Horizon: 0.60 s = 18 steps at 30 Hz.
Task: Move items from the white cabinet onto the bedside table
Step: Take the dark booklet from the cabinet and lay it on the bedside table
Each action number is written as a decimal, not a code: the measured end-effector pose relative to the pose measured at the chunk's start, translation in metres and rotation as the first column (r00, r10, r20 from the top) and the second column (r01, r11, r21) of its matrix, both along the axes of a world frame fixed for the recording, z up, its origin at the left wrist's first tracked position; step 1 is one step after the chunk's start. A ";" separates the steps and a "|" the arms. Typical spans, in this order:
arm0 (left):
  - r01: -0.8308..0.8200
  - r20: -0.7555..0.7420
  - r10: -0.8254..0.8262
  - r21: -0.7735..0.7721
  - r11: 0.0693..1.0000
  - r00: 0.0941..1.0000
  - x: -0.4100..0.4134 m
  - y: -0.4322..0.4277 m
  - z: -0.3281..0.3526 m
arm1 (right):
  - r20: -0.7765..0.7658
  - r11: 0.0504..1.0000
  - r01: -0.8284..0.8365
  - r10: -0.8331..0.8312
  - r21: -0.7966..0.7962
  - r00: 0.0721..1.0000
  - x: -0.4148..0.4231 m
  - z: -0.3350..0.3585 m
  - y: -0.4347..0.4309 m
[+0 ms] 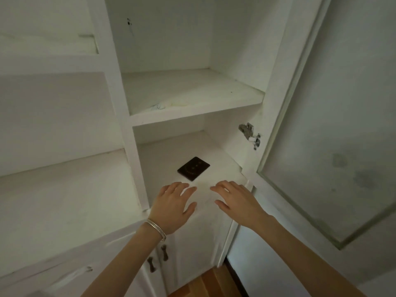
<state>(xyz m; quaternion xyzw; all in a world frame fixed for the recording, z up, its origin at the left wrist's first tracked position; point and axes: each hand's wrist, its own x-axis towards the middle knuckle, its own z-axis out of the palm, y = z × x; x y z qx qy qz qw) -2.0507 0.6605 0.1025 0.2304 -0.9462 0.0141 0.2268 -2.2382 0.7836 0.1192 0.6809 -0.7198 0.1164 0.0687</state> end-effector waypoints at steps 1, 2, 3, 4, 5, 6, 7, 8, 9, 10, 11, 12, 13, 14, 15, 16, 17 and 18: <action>-0.004 0.001 0.004 0.002 1.000 1.000 -0.004 -0.008 -0.001 | -0.001 1.000 -0.010 0.010 0.010 1.000 -0.006 -0.002 -0.012; -0.014 -0.003 0.014 0.010 1.000 1.000 -0.008 -0.015 -0.003 | 0.003 1.000 -0.023 0.023 0.021 1.000 -0.010 -0.003 -0.023; -0.028 -0.012 0.028 0.025 0.999 1.000 -0.011 -0.021 -0.005 | 0.011 0.999 -0.036 0.036 0.034 0.999 -0.014 -0.004 -0.034; -0.043 -0.023 0.044 0.042 0.998 0.999 -0.014 -0.028 -0.008 | 0.023 0.998 -0.046 0.045 0.041 0.999 -0.018 -0.005 -0.044; -0.059 -0.032 0.061 0.056 0.997 0.998 -0.017 -0.034 -0.011 | 0.034 0.998 -0.050 0.048 0.044 0.998 -0.021 -0.007 -0.053; -0.074 -0.037 0.076 0.066 0.995 0.996 -0.019 -0.040 -0.014 | 0.043 0.998 -0.048 0.046 0.045 0.998 -0.026 -0.008 -0.062; -0.084 -0.038 0.087 0.076 0.994 0.995 -0.022 -0.045 -0.016 | 0.051 0.998 -0.045 0.042 0.044 0.998 -0.031 -0.009 -0.069; -0.091 -0.038 0.094 0.085 0.992 0.995 -0.025 -0.048 -0.019 | 0.060 0.998 -0.041 0.038 0.043 0.997 -0.037 -0.011 -0.075; -0.091 -0.040 0.095 0.091 0.992 0.995 -0.027 -0.050 -0.020 | 0.070 0.999 -0.034 0.032 0.037 0.997 -0.042 -0.012 -0.079; -0.093 -0.041 0.097 0.095 0.991 0.994 -0.030 -0.052 -0.021 | 0.079 0.999 -0.026 0.023 0.040 0.997 -0.048 -0.012 -0.084; -0.098 -0.036 0.102 0.100 0.990 0.994 -0.032 -0.055 -0.024 | 0.084 0.998 -0.018 0.014 0.053 0.996 -0.055 -0.013 -0.089; -0.103 -0.032 0.107 0.100 0.990 0.994 -0.034 -0.056 -0.026 | 0.086 0.998 -0.014 0.009 0.067 0.996 -0.061 -0.014 -0.094; -0.112 -0.031 0.116 0.095 0.989 0.993 -0.035 -0.056 -0.029 | 0.085 0.996 -0.020 0.013 0.084 0.996 -0.066 -0.015 -0.100; -0.125 -0.030 0.128 0.096 0.988 0.991 -0.037 -0.058 -0.030 | 0.083 0.994 -0.032 0.024 0.106 0.996 -0.071 -0.015 -0.107; -0.141 -0.024 0.144 0.107 0.984 0.989 -0.040 -0.060 -0.031 | 0.083 0.990 -0.050 0.039 0.136 0.996 -0.075 -0.015 -0.114; -0.162 -0.018 0.166 0.116 0.980 0.986 -0.042 -0.061 -0.032 | 0.089 0.983 -0.071 0.057 0.168 0.994 -0.078 -0.015 -0.122; -0.185 -0.011 0.188 0.126 0.975 0.982 -0.044 -0.062 -0.034 | 0.098 0.976 -0.096 0.078 0.195 0.992 -0.081 -0.015 -0.131; -0.204 -0.007 0.207 0.134 0.970 0.978 -0.046 -0.061 -0.036 | 0.104 0.968 -0.124 0.104 0.217 0.989 -0.083 -0.016 -0.139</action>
